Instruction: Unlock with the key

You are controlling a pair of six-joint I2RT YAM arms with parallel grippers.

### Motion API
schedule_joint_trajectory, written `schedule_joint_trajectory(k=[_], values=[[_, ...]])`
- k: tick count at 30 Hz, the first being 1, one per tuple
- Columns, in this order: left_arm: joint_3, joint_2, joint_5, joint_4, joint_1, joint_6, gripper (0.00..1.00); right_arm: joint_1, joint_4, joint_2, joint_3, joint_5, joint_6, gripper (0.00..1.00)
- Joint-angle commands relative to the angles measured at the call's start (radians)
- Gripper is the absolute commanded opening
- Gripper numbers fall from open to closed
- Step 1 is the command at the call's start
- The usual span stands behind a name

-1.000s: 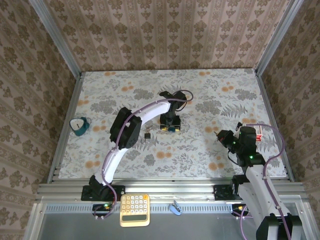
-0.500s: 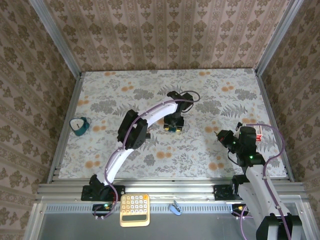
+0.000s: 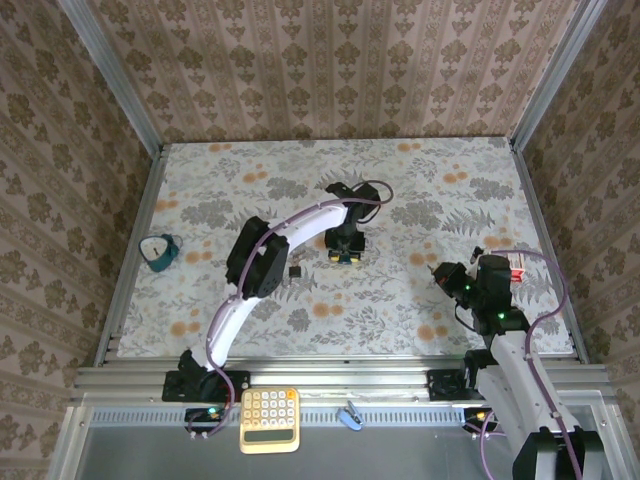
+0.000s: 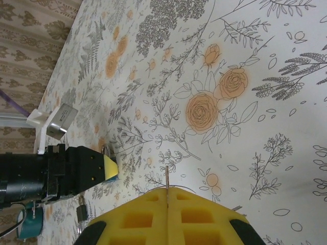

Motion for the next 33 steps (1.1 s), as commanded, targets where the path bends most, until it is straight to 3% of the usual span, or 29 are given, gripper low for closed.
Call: schedule_joint_trajectory(k=[1,11,19,33], values=[[-0.069,0.008,0.018,0.004,0.02,-0.013,0.31,0.038,0.03,0.0,-0.002,-0.013,-0.019,0.0],[-0.305,-0.269,-0.012,0.122,0.113,-0.086,0.31,0.287,0.218,0.183,0.056,0.054,-0.072,0.0],[-0.509,-0.458,-0.018,0.226,0.176,-0.172,0.31,0.394,0.397,0.357,0.108,0.067,-0.085,0.0],[-0.782,-0.744,0.003,0.422,0.188,-0.442,0.31,0.549,0.723,0.577,0.161,0.037,-0.078,0.0]])
